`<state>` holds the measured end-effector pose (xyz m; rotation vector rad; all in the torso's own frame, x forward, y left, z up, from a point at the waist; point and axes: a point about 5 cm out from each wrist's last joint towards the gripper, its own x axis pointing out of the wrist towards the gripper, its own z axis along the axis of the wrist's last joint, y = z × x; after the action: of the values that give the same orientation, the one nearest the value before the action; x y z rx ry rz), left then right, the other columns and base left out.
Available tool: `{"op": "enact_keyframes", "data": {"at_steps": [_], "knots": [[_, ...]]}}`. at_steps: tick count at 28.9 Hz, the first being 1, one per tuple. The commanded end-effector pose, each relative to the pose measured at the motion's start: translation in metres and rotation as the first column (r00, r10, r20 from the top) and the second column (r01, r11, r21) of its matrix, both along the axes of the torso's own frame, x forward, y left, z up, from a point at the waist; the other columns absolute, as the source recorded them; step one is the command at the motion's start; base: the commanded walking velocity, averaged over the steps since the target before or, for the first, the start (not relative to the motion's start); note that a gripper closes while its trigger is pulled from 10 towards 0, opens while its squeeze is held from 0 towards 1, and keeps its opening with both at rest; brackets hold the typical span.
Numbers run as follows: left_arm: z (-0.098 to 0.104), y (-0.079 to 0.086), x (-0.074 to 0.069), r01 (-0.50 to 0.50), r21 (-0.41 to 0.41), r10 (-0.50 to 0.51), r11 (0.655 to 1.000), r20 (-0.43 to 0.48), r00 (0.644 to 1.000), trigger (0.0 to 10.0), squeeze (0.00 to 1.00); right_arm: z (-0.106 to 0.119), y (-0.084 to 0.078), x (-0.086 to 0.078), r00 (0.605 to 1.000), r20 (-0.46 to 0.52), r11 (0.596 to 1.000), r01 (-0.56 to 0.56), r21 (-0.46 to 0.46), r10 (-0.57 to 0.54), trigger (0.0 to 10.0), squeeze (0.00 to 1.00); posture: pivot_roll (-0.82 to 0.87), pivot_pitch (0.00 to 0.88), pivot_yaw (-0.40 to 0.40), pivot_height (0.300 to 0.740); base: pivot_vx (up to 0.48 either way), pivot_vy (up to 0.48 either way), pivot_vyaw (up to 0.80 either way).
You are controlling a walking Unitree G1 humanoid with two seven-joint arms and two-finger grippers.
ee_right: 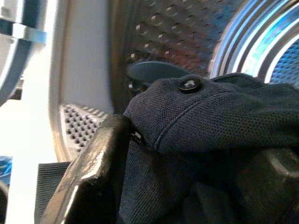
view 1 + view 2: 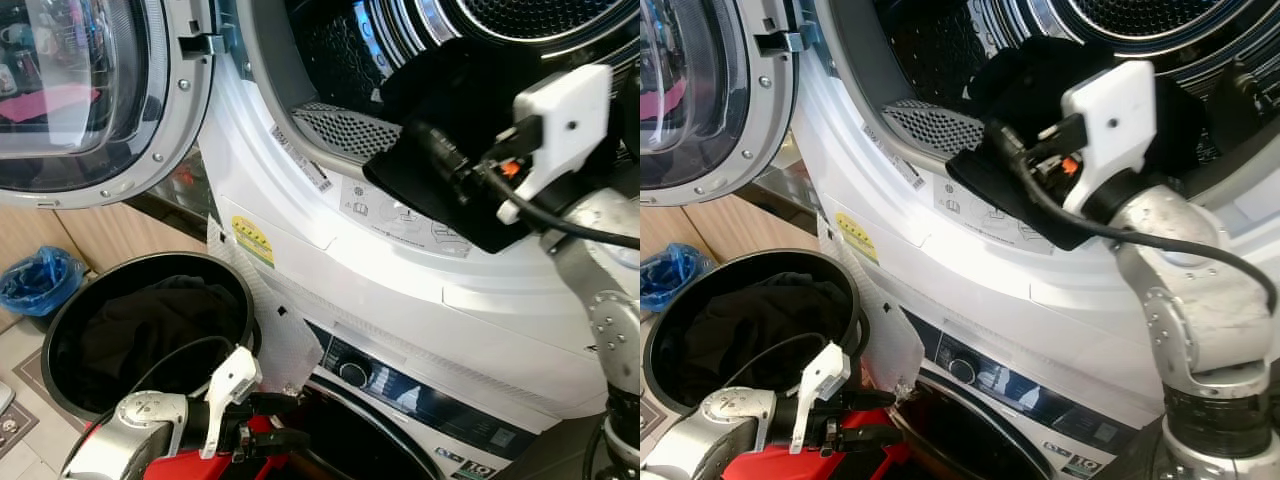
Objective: Clothes washing
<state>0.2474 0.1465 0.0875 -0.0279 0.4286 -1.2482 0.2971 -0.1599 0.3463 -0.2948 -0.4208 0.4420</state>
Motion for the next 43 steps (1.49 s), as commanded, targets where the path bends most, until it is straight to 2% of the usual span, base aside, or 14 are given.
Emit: {"op": "enact_keyframes", "data": {"at_steps": [1,5,12,17,20,22,27,32,33,37,39,40,42,43], "knots": [[0.0,0.0,-0.001,0.007,-0.002,-0.007,1.0,-0.007,1.0,10.0,0.0,0.01,-0.014,-0.007,0.995,0.048,0.996,0.089,0.016,-0.089,10.0,0.0,0.03,0.127,-0.029,0.74,0.0,0.0,0.0],[0.0,-0.001,-0.001,0.01,-0.004,-0.01,1.0,-0.009,1.0,10.0,0.0,0.017,-0.024,-0.011,0.983,0.071,0.986,0.166,0.025,-0.168,10.0,0.0,0.03,0.129,-0.03,0.74,0.0,0.0,0.0],[-0.001,-0.001,-0.003,0.01,-0.01,-0.01,1.0,-0.018,1.0,10.0,0.0,0.013,-0.027,-0.018,0.975,0.07,0.977,0.213,-0.015,-0.212,10.0,0.0,0.03,0.139,-0.028,0.74,0.0,0.0,0.0],[-0.001,-0.001,-0.003,0.008,-0.007,-0.008,1.0,-0.018,1.0,10.0,0.0,0.012,-0.027,-0.028,0.974,0.079,0.975,0.218,-0.036,-0.214,10.0,0.0,0.03,0.139,-0.028,0.74,0.0,0.0,0.0],[-0.002,-0.001,-0.003,0.009,-0.007,-0.009,1.0,-0.022,1.0,10.0,0.0,0.009,-0.029,-0.043,0.976,0.077,0.978,0.206,-0.042,-0.202,10.0,0.0,0.01,0.149,-0.026,0.74,0.0,0.0,0.0],[-0.002,-0.001,-0.003,0.011,-0.006,-0.011,1.0,-0.022,1.0,10.0,0.0,0.007,-0.03,-0.045,0.977,0.076,0.978,0.205,-0.044,-0.201,10.0,0.0,0.01,0.149,-0.026,0.74,0.0,0.0,0.0],[-0.002,-0.001,-0.003,0.012,-0.007,-0.012,1.0,-0.022,1.0,10.0,0.0,0.005,-0.032,-0.053,0.98,0.072,0.983,0.184,0.005,-0.184,10.0,0.0,0.01,0.15,-0.026,0.74,0.0,0.0,0.0],[-0.002,-0.002,-0.003,0.012,-0.01,-0.012,1.0,-0.024,1.0,10.0,0.0,-0.002,-0.027,-0.072,0.994,0.113,0.994,-0.013,0.108,0.001,10.0,0.0,0.02,0.152,-0.029,0.74,0.0,0.0,0.0],[-0.002,-0.002,-0.003,0.012,-0.01,-0.012,1.0,-0.024,1.0,10.0,0.0,-0.002,-0.027,-0.072,0.994,0.113,0.994,-0.013,0.108,0.001,10.0,0.0,0.02,0.152,-0.029,0.74,0.0,0.0,0.0],[-0.002,-0.002,-0.004,0.016,-0.012,-0.016,1.0,-0.028,0.999,10.0,0.0,-0.015,-0.018,-0.094,0.97,0.161,0.979,-0.193,0.07,0.18,10.0,0.0,0.01,0.153,-0.029,0.74,0.0,0.0,0.0],[-0.002,-0.002,-0.004,0.016,-0.013,-0.017,1.0,-0.029,0.999,10.0,0.0,-0.023,-0.012,-0.099,0.963,0.137,0.968,-0.243,0.056,0.233,10.0,0.0,0.01,0.153,-0.029,0.74,0.0,0.0,0.0],[-0.002,-0.002,-0.004,0.017,-0.014,-0.017,1.0,-0.028,0.999,10.0,0.0,-0.031,-0.004,-0.107,0.939,0.122,0.941,-0.331,0.068,0.321,10.0,0.0,0.01,0.153,-0.029,0.74,0.0,0.0,0.0],[-0.002,-0.002,-0.004,0.018,-0.015,-0.018,1.0,-0.03,0.999,10.0,0.0,-0.035,0.003,-0.114,0.908,0.121,0.907,-0.413,0.086,0.402,10.0,0.0,0.01,0.153,-0.029,0.74,0.0,0.0,0.0],[-0.002,-0.002,-0.004,0.019,-0.017,-0.02,1.0,-0.031,0.999,10.0,0.0,-0.041,0.009,-0.121,0.87,0.12,0.864,-0.49,0.114,0.478,10.0,0.0,0.01,0.153,-0.029,0.74,0.0,0.0,0.0]]}}
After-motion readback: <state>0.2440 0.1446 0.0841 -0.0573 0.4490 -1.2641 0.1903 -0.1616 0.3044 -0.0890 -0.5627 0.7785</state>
